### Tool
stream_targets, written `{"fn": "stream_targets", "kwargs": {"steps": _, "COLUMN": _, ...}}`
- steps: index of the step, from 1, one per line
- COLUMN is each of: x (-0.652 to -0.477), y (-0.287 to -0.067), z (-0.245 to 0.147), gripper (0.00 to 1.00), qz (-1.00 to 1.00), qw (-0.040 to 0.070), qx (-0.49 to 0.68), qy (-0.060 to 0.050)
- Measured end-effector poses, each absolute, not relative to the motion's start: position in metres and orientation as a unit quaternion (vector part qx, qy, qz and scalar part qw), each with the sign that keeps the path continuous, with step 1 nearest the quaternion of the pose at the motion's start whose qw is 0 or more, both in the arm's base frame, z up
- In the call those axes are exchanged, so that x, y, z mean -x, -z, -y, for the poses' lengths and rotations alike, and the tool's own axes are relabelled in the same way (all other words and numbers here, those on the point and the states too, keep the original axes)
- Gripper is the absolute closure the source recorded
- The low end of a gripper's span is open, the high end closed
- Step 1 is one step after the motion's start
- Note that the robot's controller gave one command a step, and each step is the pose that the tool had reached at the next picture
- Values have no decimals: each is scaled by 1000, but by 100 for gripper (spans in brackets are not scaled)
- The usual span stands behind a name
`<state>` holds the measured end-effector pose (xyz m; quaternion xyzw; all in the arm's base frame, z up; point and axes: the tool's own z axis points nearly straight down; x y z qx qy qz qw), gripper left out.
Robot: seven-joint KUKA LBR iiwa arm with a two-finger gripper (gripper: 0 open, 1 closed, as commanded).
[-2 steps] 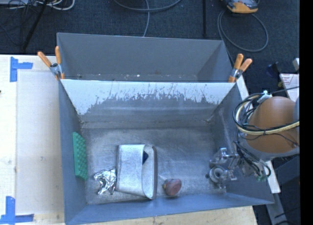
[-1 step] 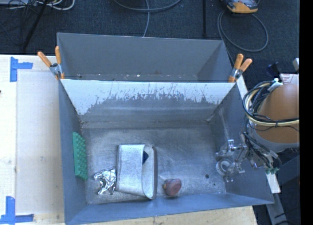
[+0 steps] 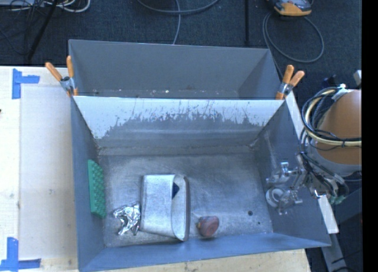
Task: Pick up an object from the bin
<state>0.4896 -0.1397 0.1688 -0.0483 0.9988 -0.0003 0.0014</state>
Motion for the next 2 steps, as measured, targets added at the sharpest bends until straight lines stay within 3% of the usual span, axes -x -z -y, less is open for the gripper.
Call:
{"fn": "stream_targets", "kwargs": {"steps": 1, "x": -490, "y": -169, "z": 139, "gripper": 100, "qz": -999, "qw": 0, "qx": 49, "qy": 0}}
{"fn": "stream_targets", "kwargs": {"steps": 2, "x": -491, "y": -199, "z": 138, "gripper": 100, "qz": -999, "qw": 1, "qx": 49, "qy": 0}}
